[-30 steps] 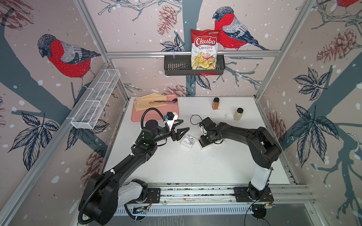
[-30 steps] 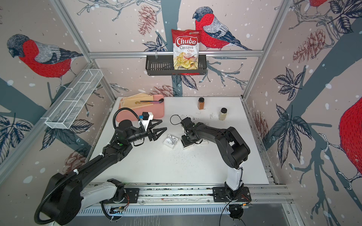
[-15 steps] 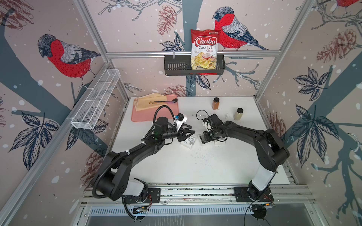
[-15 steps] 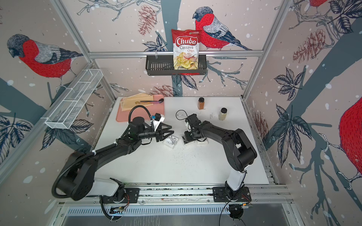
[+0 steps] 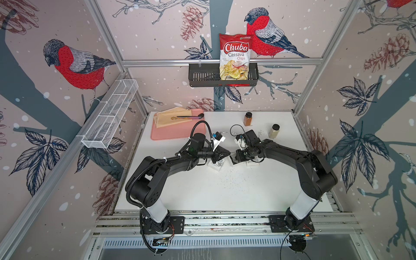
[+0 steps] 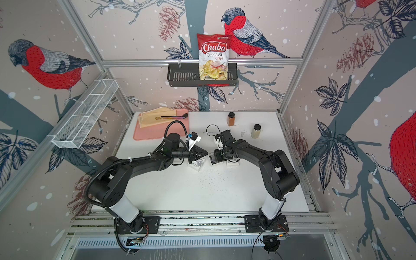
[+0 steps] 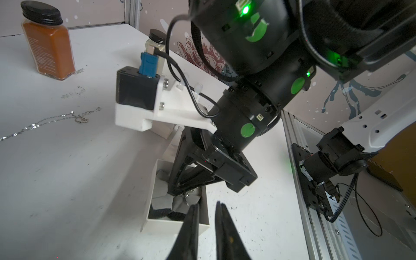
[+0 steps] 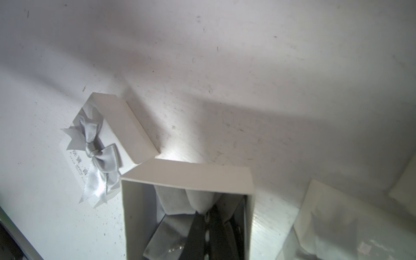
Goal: Take the necklace out of the lift-off lid jewelry box
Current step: Take out the inner lining from the jewelry box.
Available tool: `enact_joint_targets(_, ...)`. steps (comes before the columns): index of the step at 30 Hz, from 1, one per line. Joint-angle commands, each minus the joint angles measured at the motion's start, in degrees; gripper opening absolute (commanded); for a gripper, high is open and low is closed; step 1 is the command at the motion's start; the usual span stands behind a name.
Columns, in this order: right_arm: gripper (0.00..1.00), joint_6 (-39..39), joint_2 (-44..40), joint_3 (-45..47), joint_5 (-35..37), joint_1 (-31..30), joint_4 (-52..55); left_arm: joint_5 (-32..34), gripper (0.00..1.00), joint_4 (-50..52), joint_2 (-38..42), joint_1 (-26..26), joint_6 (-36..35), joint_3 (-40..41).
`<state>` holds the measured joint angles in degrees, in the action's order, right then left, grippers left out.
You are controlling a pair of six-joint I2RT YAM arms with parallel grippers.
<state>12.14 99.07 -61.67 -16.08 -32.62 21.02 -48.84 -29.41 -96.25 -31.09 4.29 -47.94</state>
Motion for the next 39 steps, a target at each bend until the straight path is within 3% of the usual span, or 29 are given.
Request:
enact_joint_targets(1,0.07,1.10,-0.59,0.23,-2.01,-0.08,-1.63,1.88,0.19,1.91,-1.73,-1.51,-2.47,-1.68)
enact_joint_targets(13,0.06,1.60,-1.06,1.72,-3.21,0.94,-2.65,8.87,0.06,12.41,-4.87,-4.69,-8.46,-4.81)
enact_joint_targets(39,0.05,2.30,-2.80,4.39,-11.34,3.33,-6.10,13.79,0.01,15.94,-6.87,-5.47,-10.18,-5.76)
